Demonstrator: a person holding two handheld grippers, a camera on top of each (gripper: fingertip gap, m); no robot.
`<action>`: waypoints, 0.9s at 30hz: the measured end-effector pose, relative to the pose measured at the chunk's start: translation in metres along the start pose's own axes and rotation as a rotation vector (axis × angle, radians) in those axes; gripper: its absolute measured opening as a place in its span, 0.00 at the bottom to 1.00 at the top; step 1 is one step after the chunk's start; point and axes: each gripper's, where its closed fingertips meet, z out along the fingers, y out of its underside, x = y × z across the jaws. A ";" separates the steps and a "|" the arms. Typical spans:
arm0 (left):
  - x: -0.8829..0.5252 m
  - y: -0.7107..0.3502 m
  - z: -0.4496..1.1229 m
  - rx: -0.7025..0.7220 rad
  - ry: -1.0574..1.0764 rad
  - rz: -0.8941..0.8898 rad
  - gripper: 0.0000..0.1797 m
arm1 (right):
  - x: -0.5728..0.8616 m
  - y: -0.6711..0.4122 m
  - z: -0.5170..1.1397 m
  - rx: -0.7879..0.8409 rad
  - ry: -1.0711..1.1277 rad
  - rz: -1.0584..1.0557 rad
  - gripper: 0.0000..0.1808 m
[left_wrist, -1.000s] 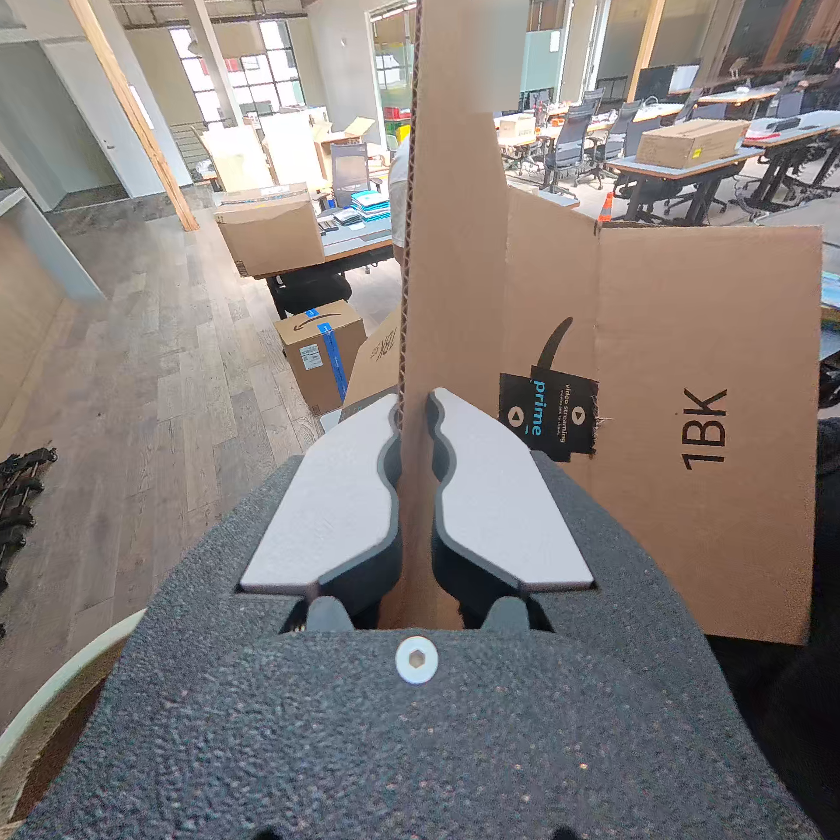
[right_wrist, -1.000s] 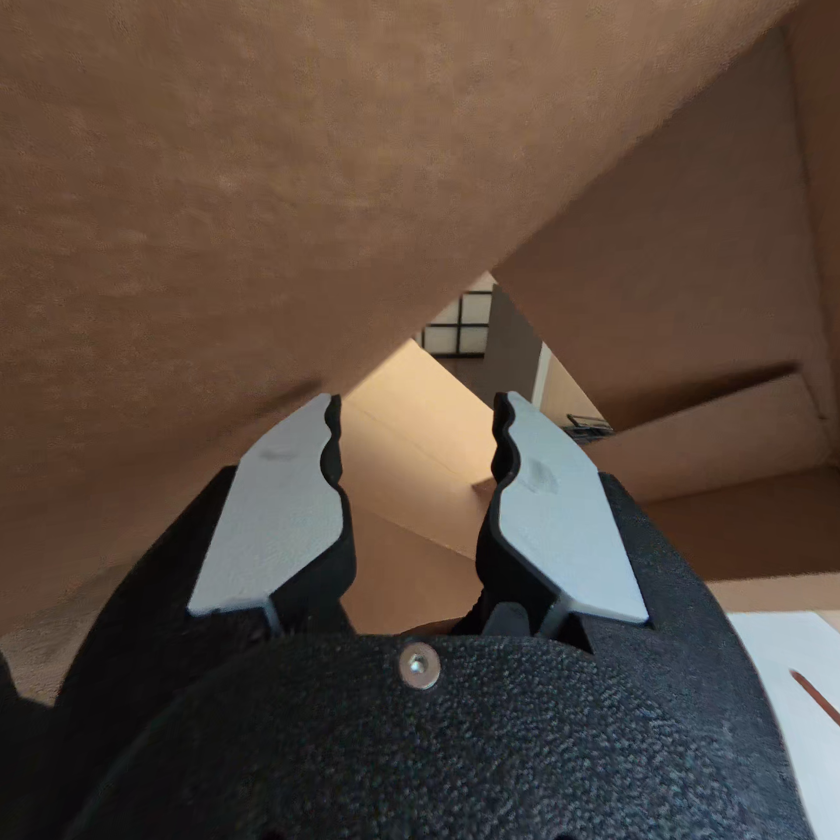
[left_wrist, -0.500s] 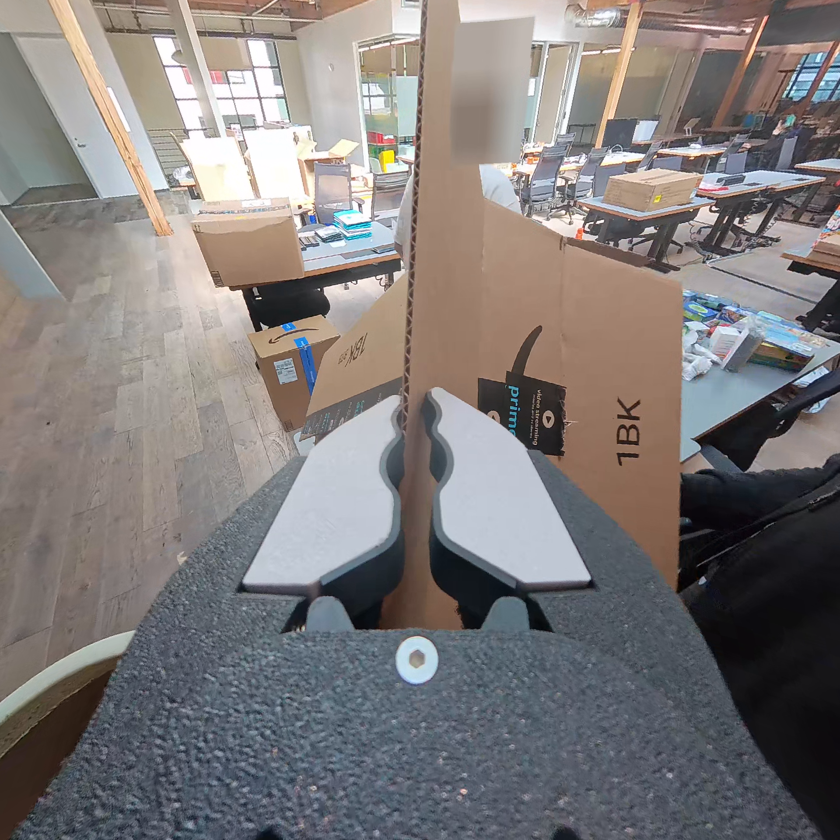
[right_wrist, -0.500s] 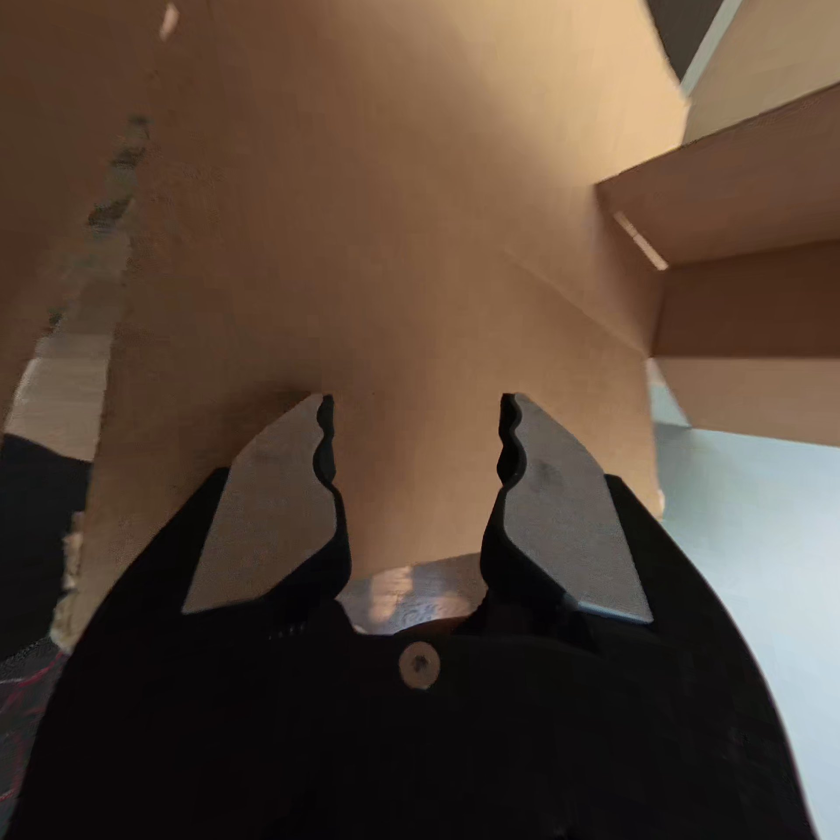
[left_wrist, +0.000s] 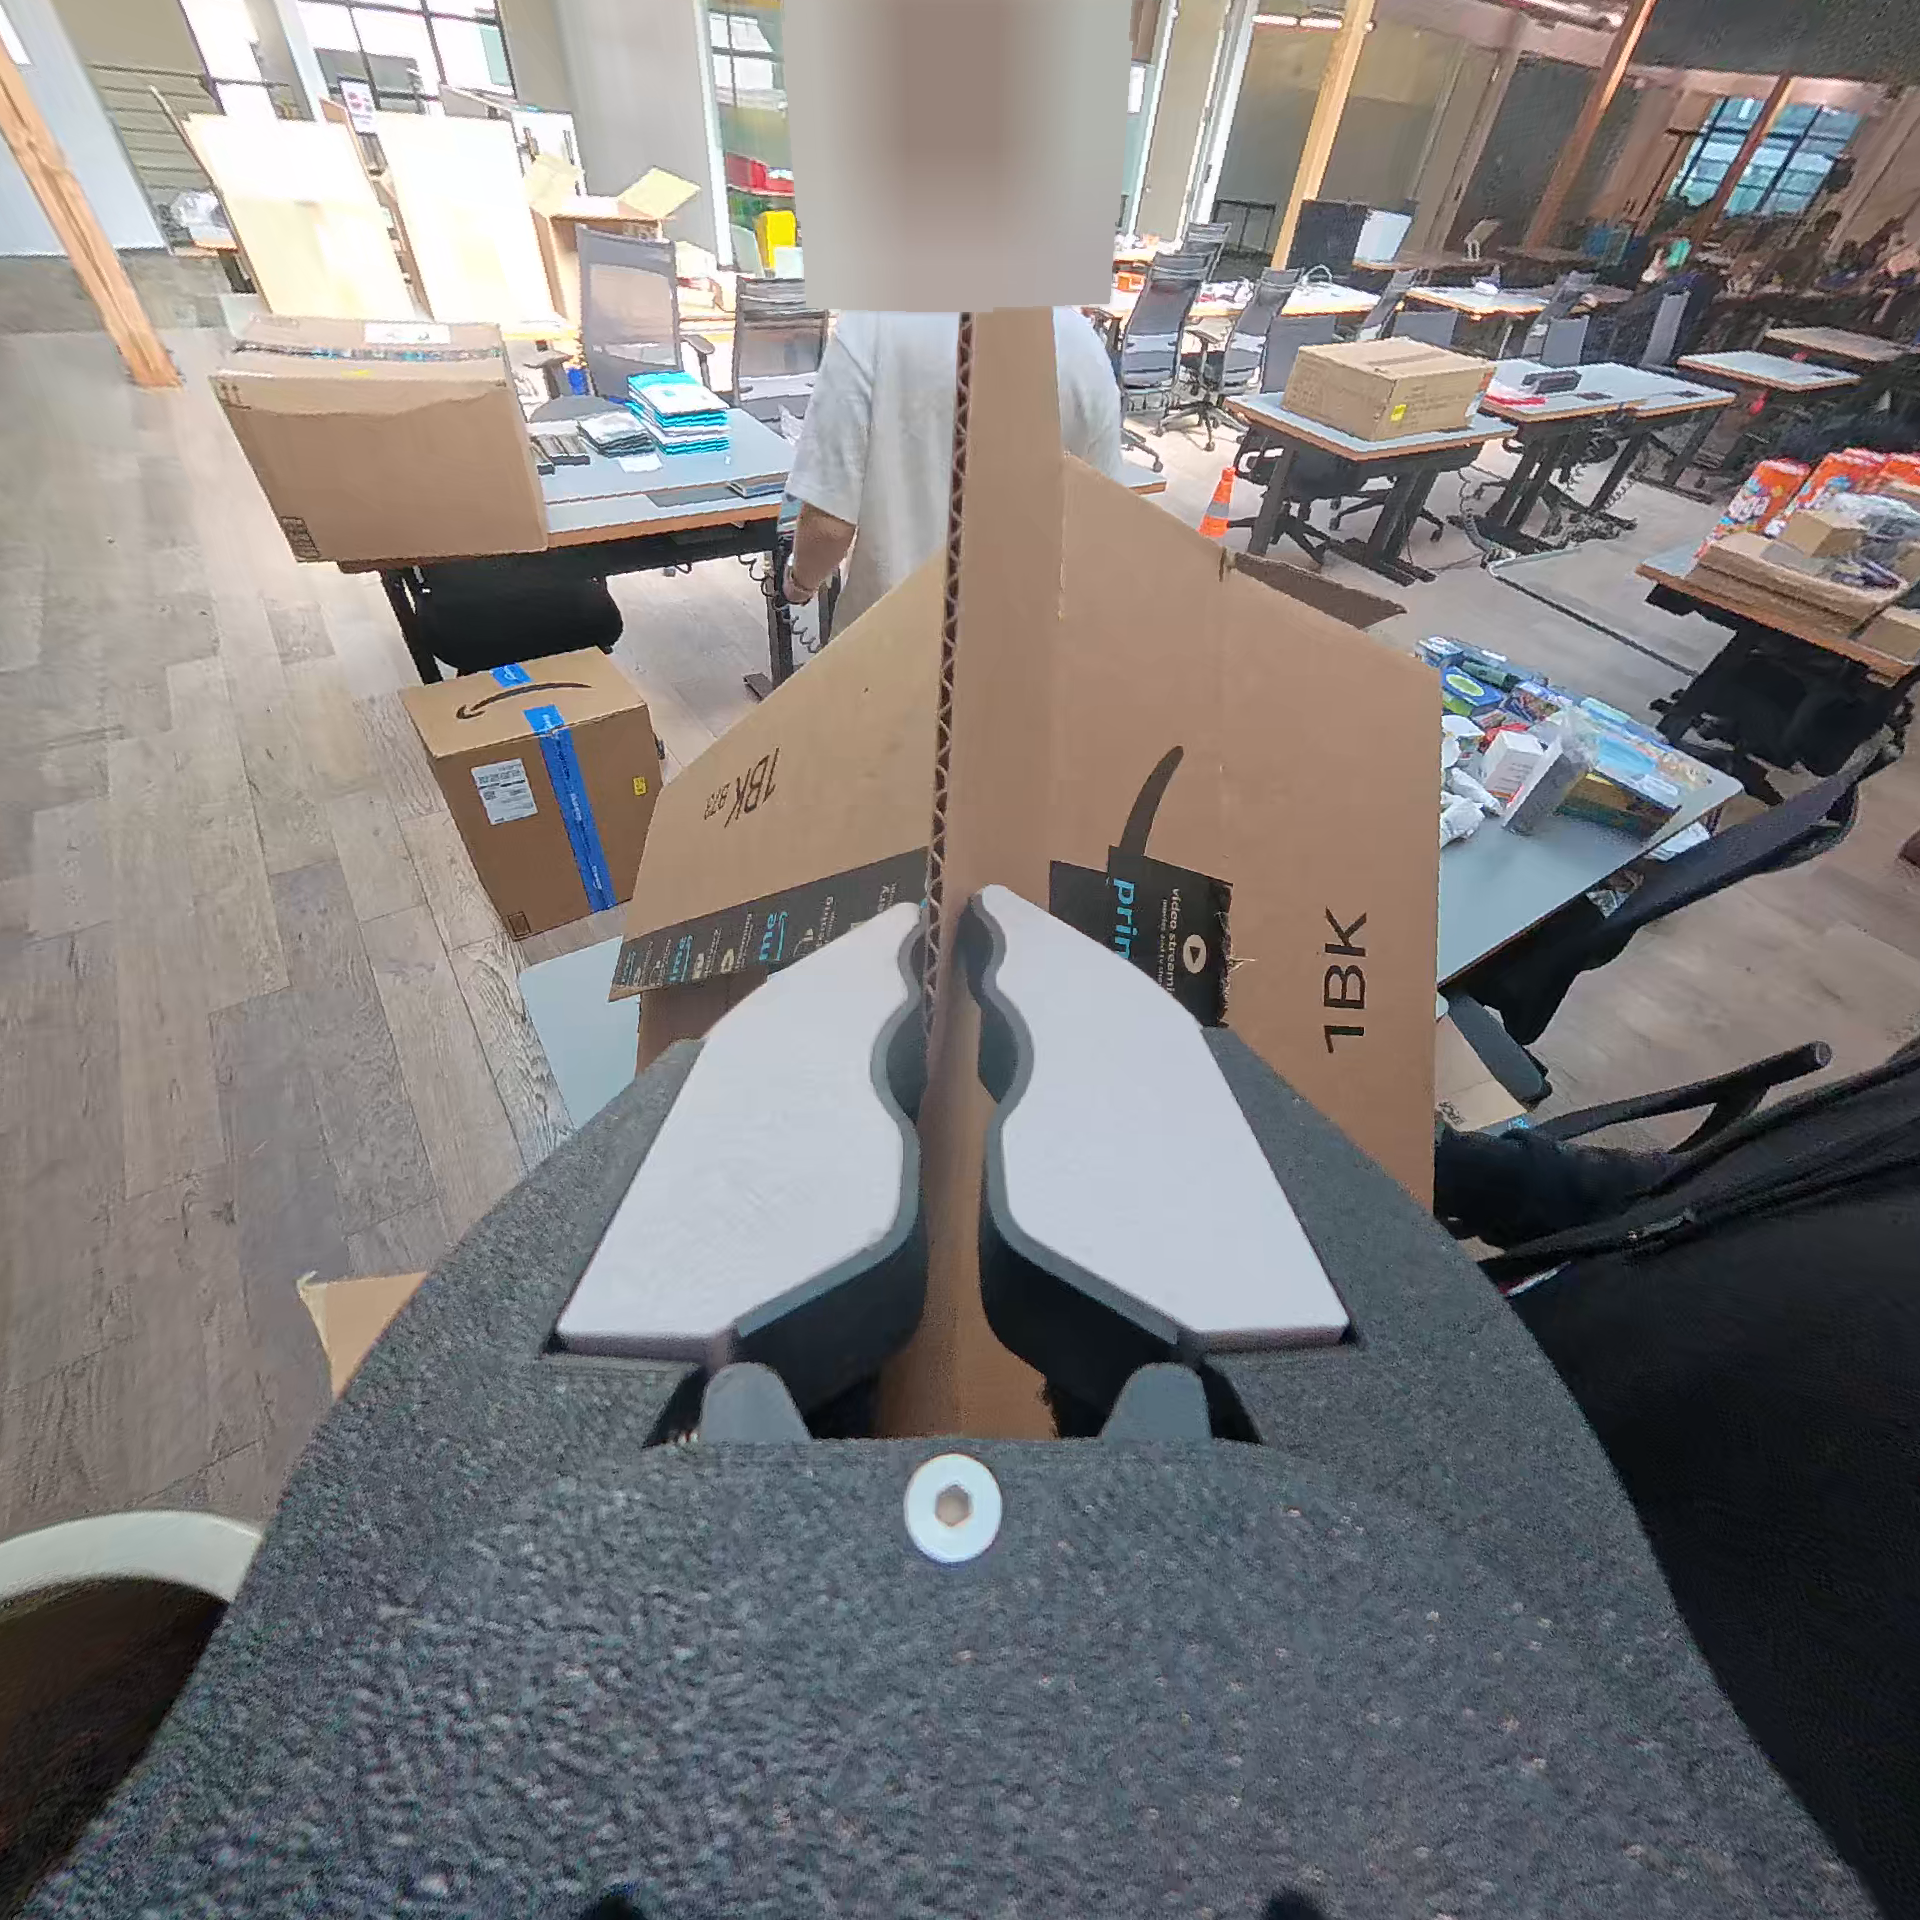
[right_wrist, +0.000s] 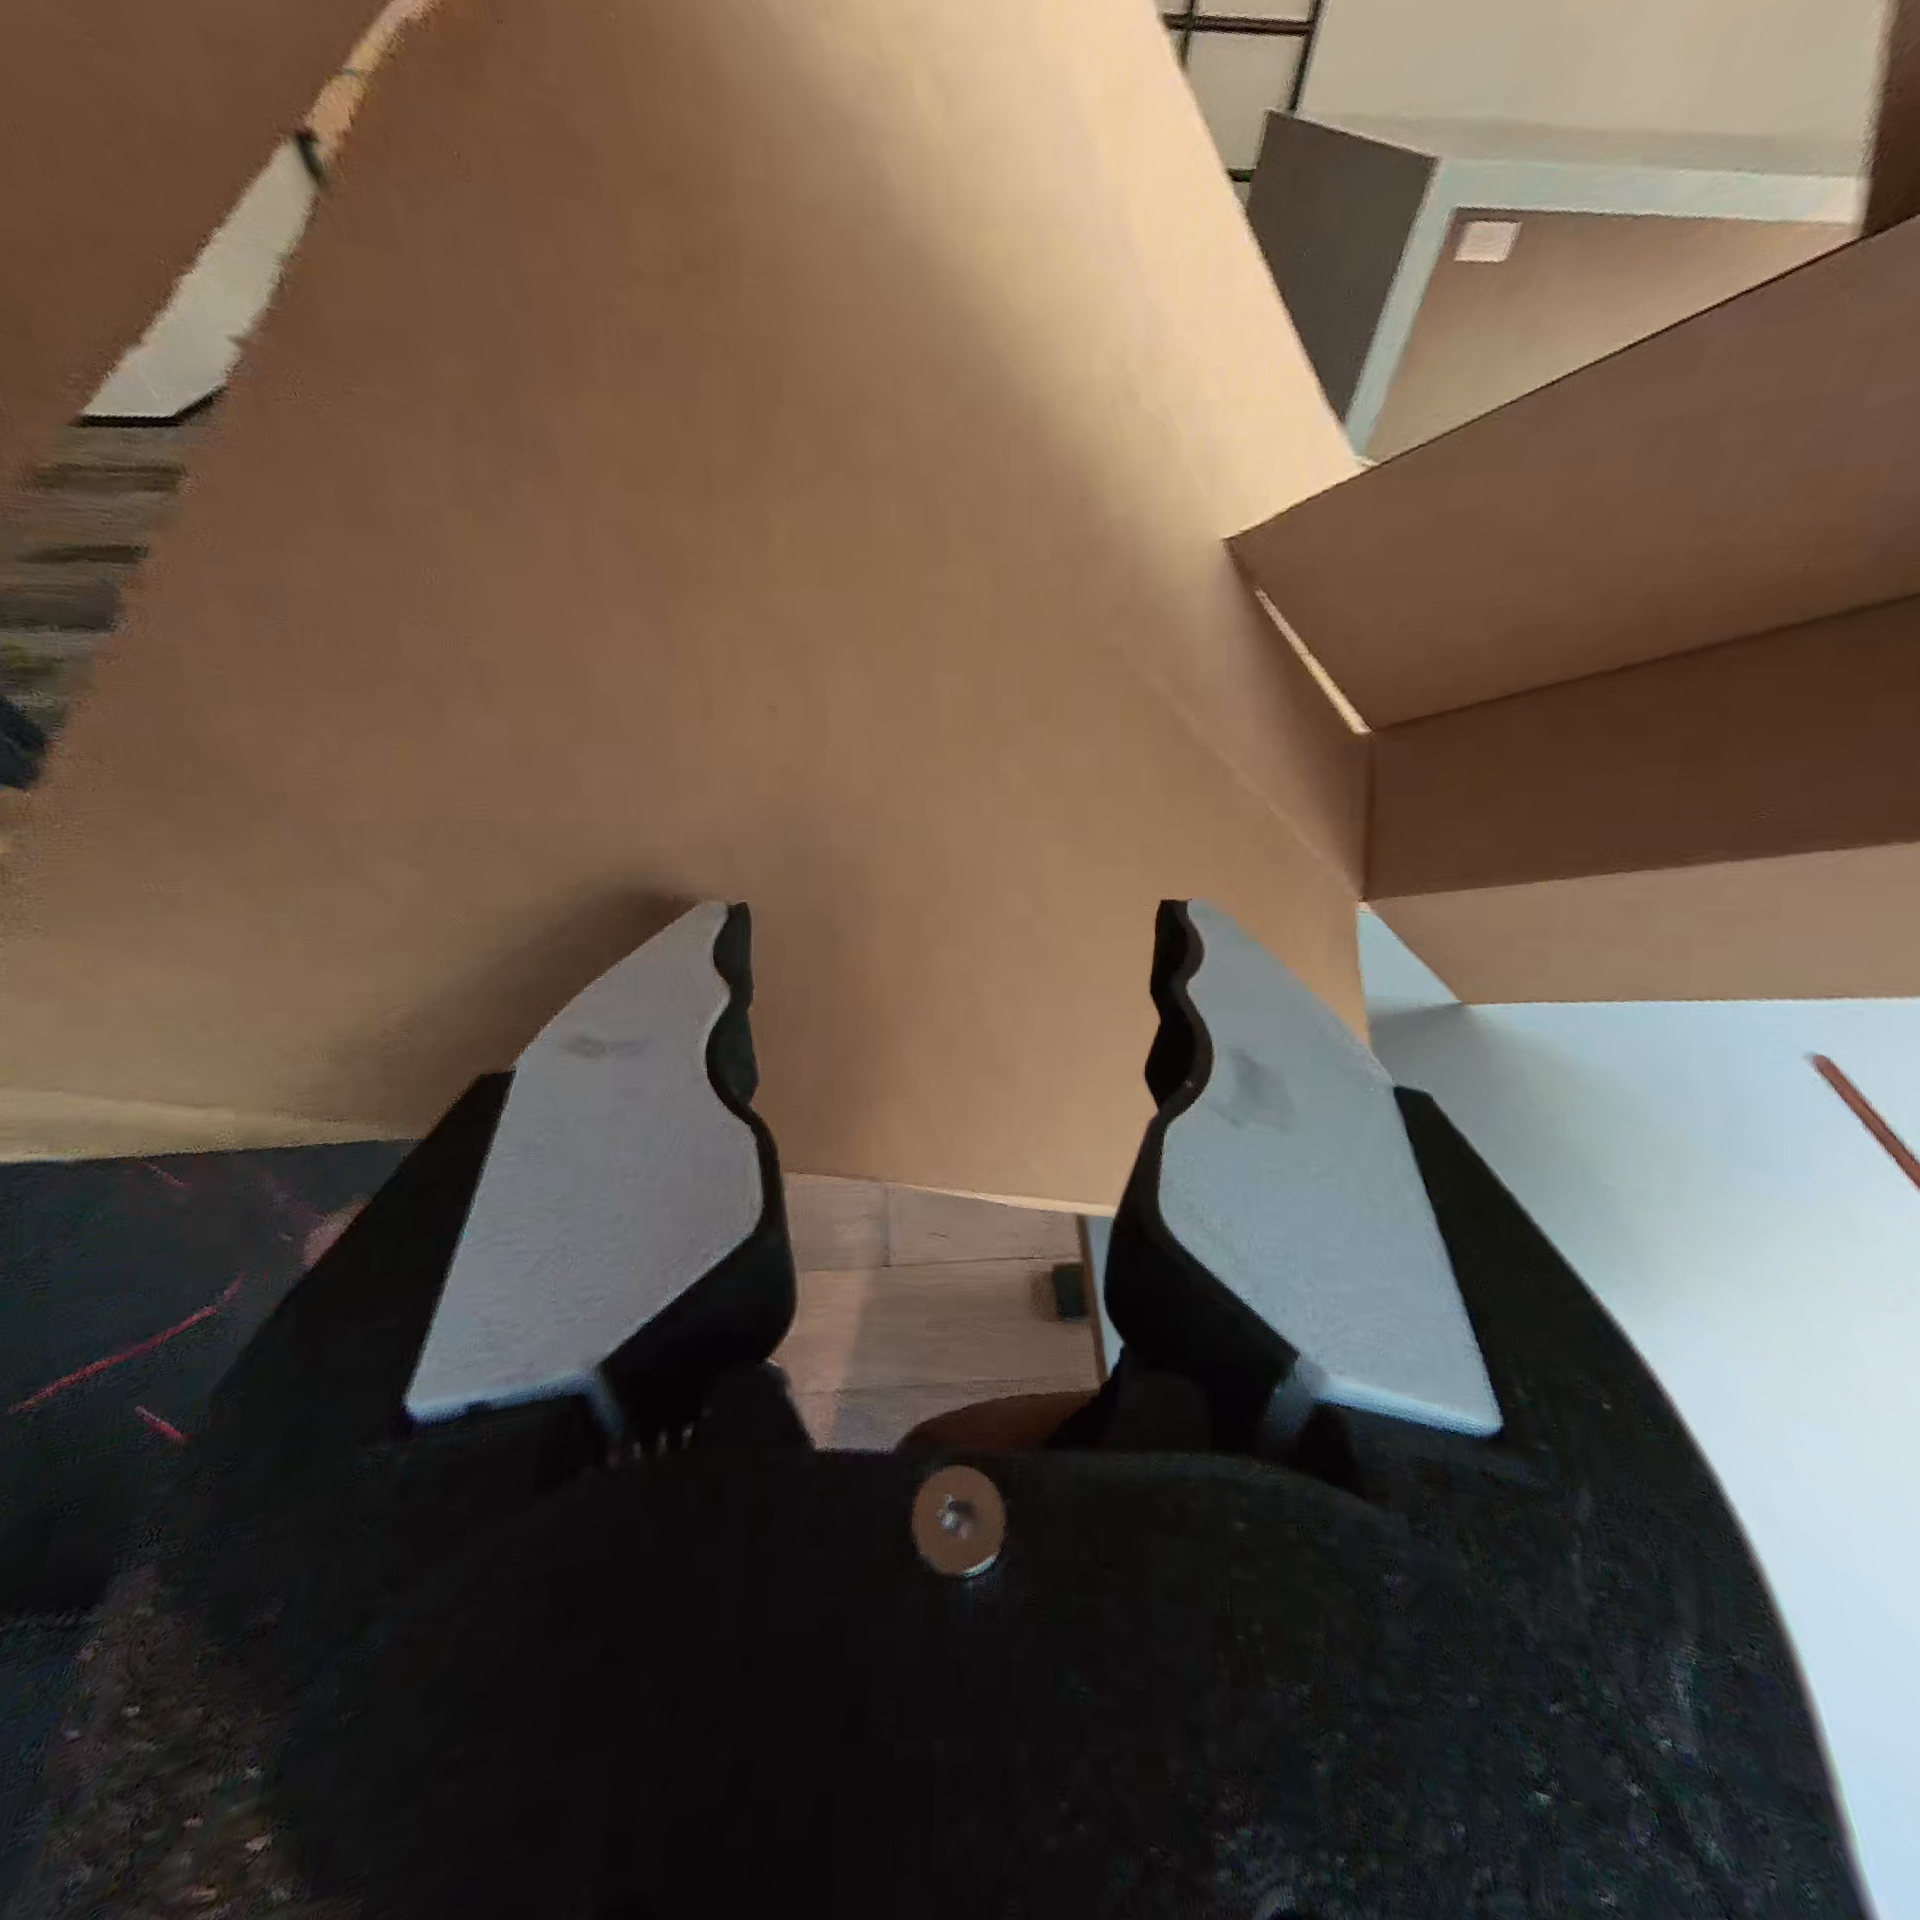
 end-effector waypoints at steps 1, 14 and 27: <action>0.003 -0.003 0.003 -0.004 0.010 0.025 0.02 | 0.007 -0.001 -0.009 -0.006 0.036 -0.005 0.40; -0.067 -0.023 0.011 0.064 0.099 0.271 0.05 | 0.080 -0.124 -0.028 0.021 0.349 -0.098 0.35; -0.111 -0.023 0.070 0.049 0.066 -0.011 0.07 | 0.067 -0.257 -0.029 0.383 0.179 0.088 0.32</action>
